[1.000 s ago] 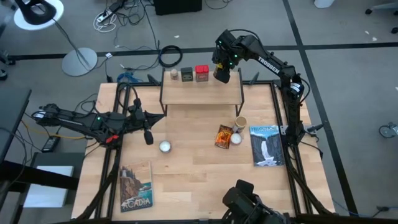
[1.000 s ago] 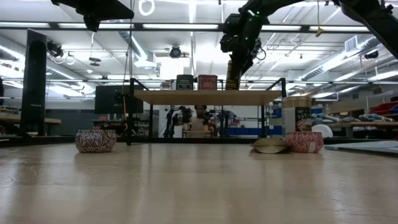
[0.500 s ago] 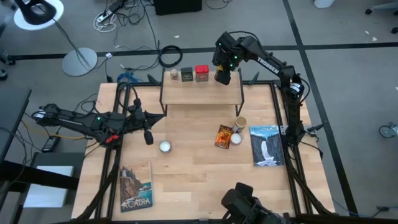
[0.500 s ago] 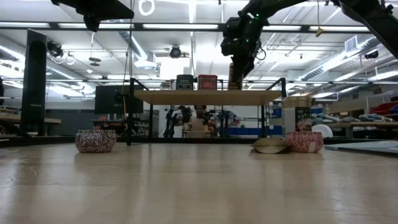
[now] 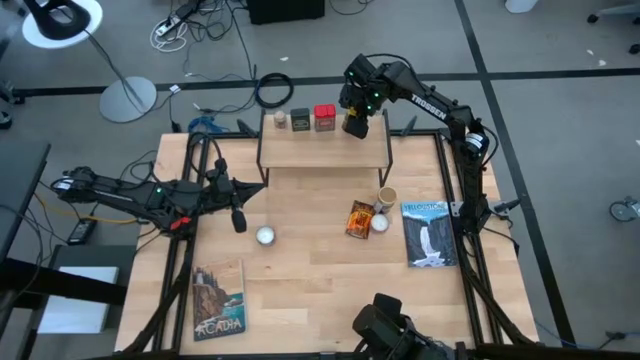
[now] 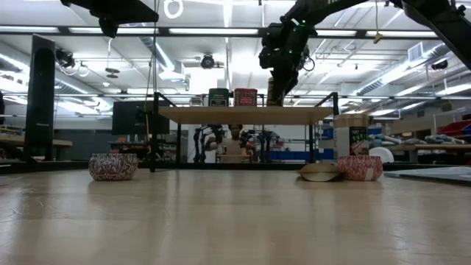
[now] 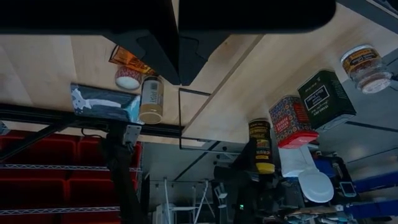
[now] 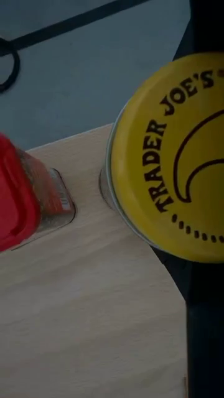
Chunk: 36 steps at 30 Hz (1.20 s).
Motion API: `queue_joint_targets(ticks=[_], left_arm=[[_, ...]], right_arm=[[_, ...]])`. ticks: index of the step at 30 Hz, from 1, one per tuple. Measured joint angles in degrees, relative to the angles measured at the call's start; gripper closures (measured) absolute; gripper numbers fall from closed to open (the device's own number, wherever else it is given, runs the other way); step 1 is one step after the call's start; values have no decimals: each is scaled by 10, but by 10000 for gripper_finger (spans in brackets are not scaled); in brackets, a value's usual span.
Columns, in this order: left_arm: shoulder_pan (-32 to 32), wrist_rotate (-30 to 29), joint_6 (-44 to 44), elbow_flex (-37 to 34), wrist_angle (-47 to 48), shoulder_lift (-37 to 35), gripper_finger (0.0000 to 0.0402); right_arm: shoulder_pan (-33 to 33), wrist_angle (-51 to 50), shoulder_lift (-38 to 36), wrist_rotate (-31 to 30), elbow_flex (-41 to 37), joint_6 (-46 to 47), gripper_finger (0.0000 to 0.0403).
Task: Shelf spices
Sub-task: Put the yellow seasoning bottle on the shelf
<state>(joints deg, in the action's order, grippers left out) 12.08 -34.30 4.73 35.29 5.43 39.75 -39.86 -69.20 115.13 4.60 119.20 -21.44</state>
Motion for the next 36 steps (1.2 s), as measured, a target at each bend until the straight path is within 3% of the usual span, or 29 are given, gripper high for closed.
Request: queue_joint_targets(ticks=[10,24,36], left_arm=[[0,0,-1,0,1,0,401],[0,0,-1,0,3,0,401],[0,0,-2,0,6,0,401]], right_arm=[[16,1,0,-2,0,-17,118],[24,3,0,-54,2,-25,115],[32,-43,0,-59,83,-10,115]])
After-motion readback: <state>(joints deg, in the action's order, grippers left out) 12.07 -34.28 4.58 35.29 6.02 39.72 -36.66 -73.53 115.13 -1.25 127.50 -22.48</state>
